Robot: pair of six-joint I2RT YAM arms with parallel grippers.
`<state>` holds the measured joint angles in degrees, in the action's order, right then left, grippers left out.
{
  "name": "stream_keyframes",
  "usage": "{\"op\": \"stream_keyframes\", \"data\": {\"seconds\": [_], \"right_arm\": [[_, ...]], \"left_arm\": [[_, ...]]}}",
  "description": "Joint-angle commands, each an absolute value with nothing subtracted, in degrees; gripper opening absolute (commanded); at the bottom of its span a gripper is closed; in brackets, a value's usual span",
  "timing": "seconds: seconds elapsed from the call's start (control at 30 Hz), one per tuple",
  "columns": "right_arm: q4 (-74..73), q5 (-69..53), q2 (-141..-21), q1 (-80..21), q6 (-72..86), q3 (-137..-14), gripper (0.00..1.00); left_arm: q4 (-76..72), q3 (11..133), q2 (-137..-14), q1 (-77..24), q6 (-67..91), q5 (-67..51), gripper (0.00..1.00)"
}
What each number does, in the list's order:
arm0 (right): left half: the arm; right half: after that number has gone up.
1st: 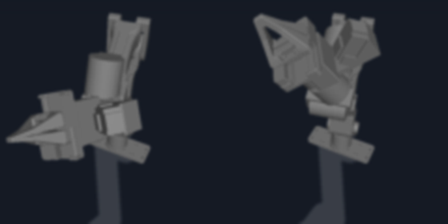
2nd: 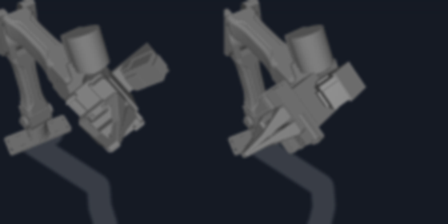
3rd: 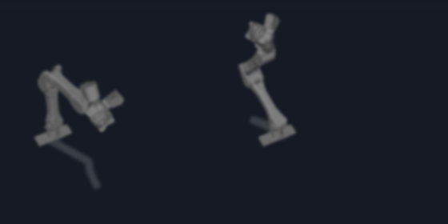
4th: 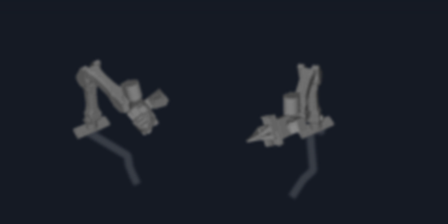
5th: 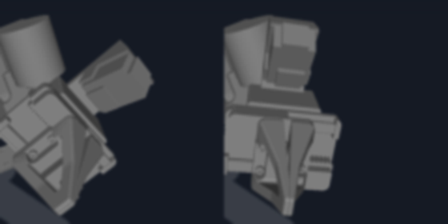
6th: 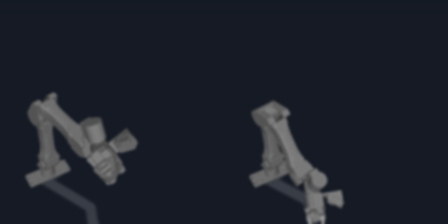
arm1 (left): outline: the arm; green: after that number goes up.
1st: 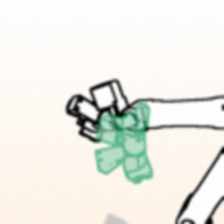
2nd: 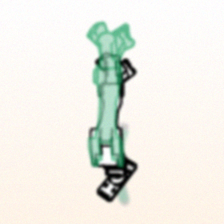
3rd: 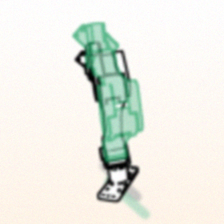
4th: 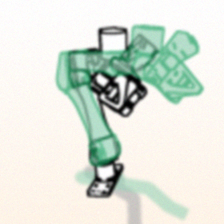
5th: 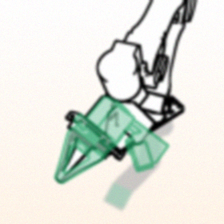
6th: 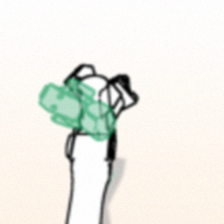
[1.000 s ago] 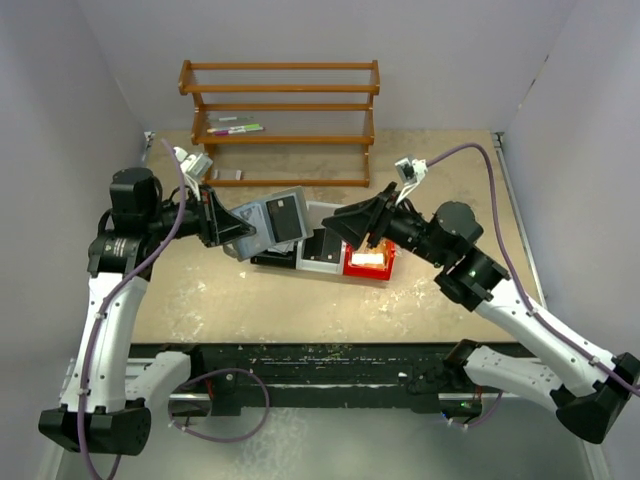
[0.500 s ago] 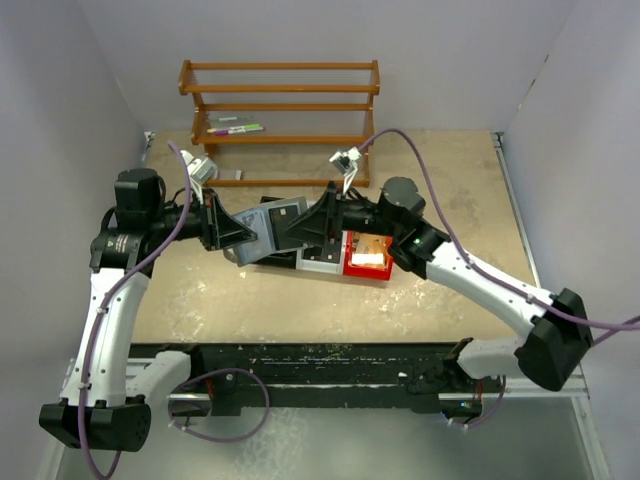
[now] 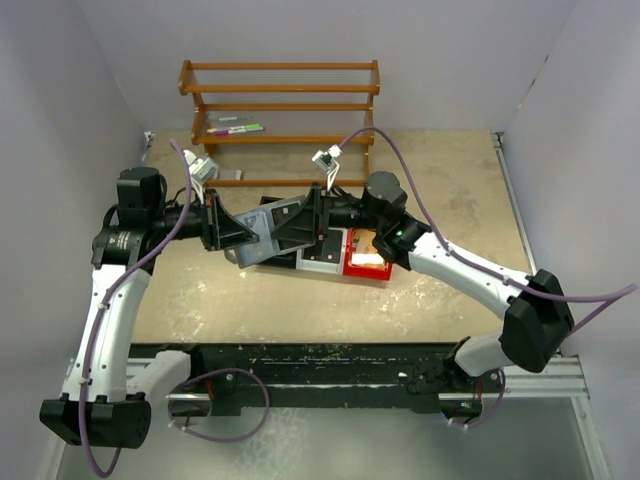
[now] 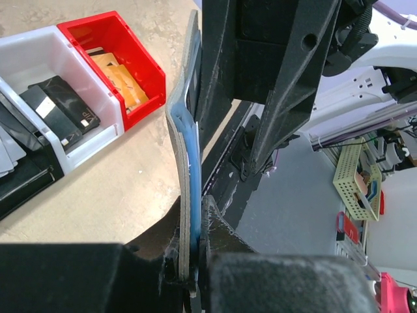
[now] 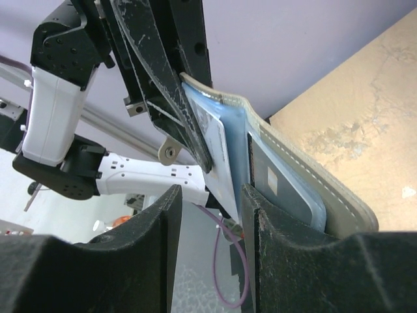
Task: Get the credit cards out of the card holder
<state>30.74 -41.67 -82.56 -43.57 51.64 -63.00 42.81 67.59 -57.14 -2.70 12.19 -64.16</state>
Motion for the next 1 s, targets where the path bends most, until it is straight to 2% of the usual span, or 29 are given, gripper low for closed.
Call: {"op": "stream_keyframes", "data": {"seconds": [0.0, 0.4, 0.53, 0.73, 0.97], "right_arm": [[33.54, -42.07, -83.67, -44.14, 51.7, -66.65, 0.44], [32.76, -43.39, -85.3, -45.88, 50.53, -69.76, 0.39], [40.66, -46.81, -85.68, -46.32, 55.74, -67.5, 0.27], [48.92, -50.52, -85.14, -46.32, 61.83, -64.15, 0.01], [54.92, -51.24, -83.82, -46.07, 65.03, -61.84, 0.0]], "left_arm": [[40.91, 67.83, -55.75, -2.81, 10.7, -71.55, 0.0], [41.25, 69.36, -54.5, -2.8, 10.64, -74.76, 0.0], [40.97, 69.6, -54.29, -2.82, 10.98, -75.14, 0.0], [40.03, 69.61, -54.03, -2.86, 12.26, -76.65, 0.01], [36.05, 69.14, -52.67, -2.85, 16.1, -81.62, 0.12]]}}
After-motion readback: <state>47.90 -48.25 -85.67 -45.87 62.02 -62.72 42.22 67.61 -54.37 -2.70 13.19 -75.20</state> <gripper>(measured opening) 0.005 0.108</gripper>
